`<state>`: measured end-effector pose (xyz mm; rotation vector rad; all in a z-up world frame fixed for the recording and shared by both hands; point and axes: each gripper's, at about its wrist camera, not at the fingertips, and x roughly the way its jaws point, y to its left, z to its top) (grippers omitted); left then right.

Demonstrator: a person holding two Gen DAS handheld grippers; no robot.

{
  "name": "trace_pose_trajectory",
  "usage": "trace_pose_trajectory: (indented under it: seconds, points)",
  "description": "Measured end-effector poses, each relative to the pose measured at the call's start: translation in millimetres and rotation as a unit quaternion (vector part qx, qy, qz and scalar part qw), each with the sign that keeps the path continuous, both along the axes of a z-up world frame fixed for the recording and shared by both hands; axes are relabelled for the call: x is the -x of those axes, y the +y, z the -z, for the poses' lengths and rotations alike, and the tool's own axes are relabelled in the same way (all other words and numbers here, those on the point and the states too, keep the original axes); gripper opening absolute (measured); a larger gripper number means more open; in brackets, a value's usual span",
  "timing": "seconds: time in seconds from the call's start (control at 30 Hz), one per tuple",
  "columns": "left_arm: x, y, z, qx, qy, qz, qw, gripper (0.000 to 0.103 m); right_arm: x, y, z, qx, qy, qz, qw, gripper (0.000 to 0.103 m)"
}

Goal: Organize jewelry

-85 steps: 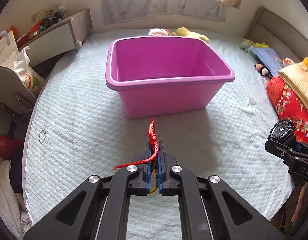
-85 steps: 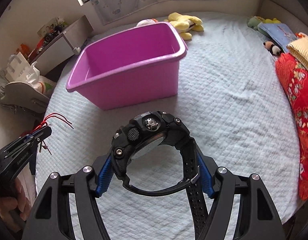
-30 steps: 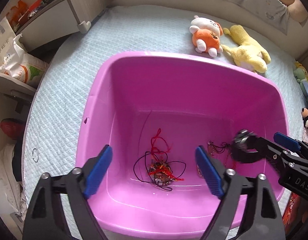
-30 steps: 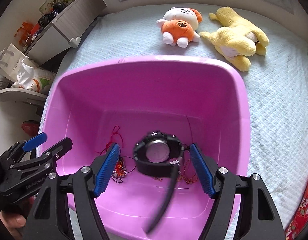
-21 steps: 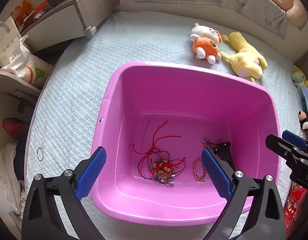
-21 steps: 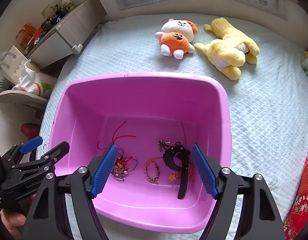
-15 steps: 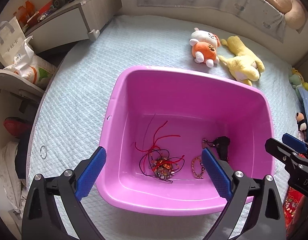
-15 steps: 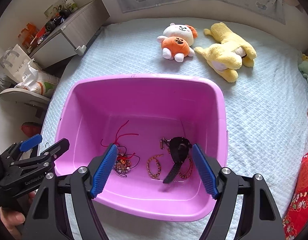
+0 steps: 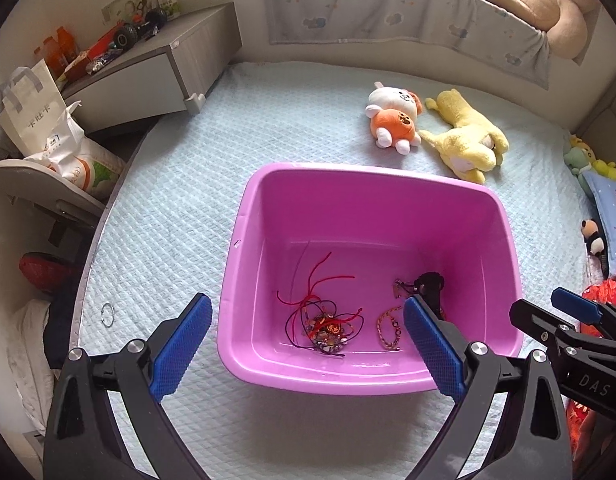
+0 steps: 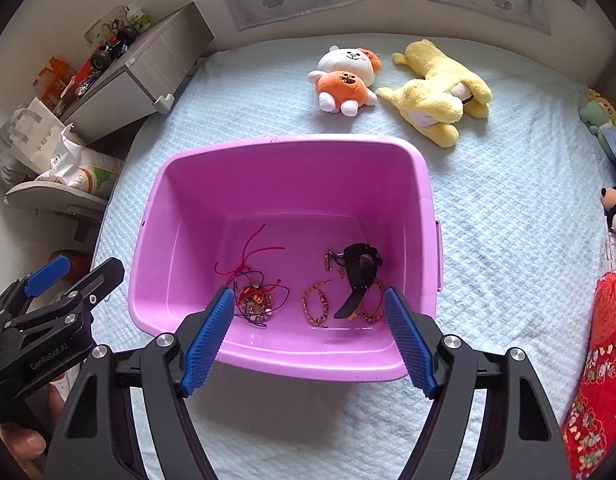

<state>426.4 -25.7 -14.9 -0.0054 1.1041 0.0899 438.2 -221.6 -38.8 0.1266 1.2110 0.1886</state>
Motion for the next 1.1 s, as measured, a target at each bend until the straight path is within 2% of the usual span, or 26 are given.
trace_pose_trajectory:
  seconds: [0.5, 1.1]
  points:
    - [20, -1, -19, 0.011, -0.005, -0.001, 0.9999, 0.095, 26, -1, -17, 0.000, 0.002, 0.004, 1.000, 0.074]
    - [25, -4, -26, 0.012, -0.009, 0.002, 0.9999, 0.095, 32, 2, -22, 0.002, 0.002, 0.000, 1.000, 0.074]
